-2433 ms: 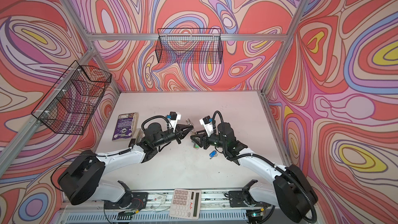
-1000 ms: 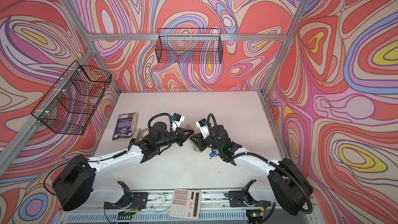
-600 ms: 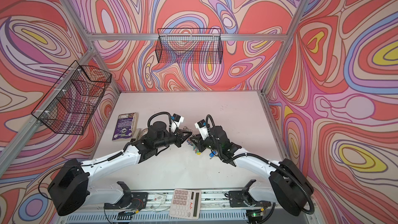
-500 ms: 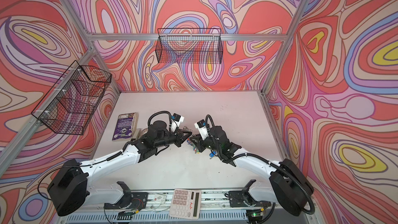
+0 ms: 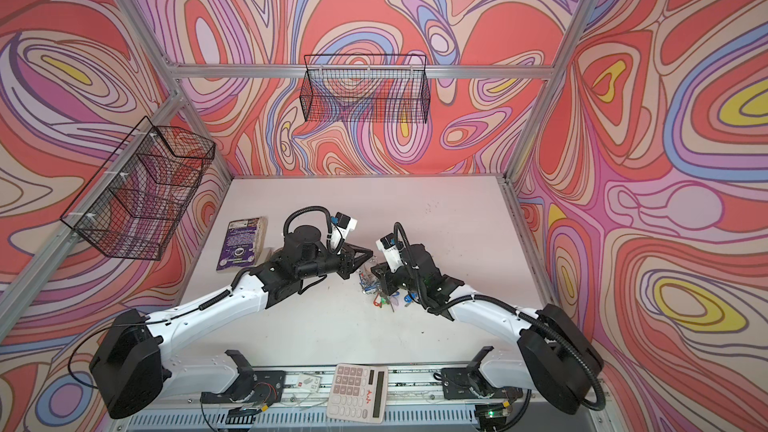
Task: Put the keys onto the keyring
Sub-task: 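Lower the plate to the keys with the right gripper while the left gripper rises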
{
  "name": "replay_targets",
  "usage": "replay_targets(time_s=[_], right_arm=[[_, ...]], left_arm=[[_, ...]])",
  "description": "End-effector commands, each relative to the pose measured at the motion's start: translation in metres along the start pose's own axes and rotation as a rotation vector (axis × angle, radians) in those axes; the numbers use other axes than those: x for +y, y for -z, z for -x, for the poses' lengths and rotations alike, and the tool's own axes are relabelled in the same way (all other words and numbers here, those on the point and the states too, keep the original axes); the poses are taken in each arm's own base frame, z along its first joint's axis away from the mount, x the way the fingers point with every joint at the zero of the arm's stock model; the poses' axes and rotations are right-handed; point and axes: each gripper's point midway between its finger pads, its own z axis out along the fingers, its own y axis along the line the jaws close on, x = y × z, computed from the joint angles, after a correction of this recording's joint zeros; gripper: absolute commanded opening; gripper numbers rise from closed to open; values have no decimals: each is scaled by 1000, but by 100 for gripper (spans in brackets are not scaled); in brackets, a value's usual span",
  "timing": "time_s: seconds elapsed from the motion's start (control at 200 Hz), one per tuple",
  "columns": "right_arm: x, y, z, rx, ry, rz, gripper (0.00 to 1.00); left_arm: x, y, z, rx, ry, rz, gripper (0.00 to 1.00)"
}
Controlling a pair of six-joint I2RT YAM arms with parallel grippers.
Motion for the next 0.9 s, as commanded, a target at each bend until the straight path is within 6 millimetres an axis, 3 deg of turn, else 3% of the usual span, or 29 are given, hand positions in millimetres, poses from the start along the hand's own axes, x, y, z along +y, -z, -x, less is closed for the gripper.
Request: replay_targets(time_s=[0.0, 0.23, 0.491, 0.896], right_arm=[[8, 4, 16, -52, 36, 21, 0], [7, 6, 15, -61, 56, 17, 0], [6, 2, 16, -62, 88, -1, 0], [12, -2, 19, -65, 113, 5, 0]], left_arm=[[5, 9, 10, -11, 28, 18, 15], [-2, 19, 8, 126, 120, 3, 29], [-8, 11, -28, 455, 479, 35, 31], [17, -13, -36, 467, 643, 154, 35]])
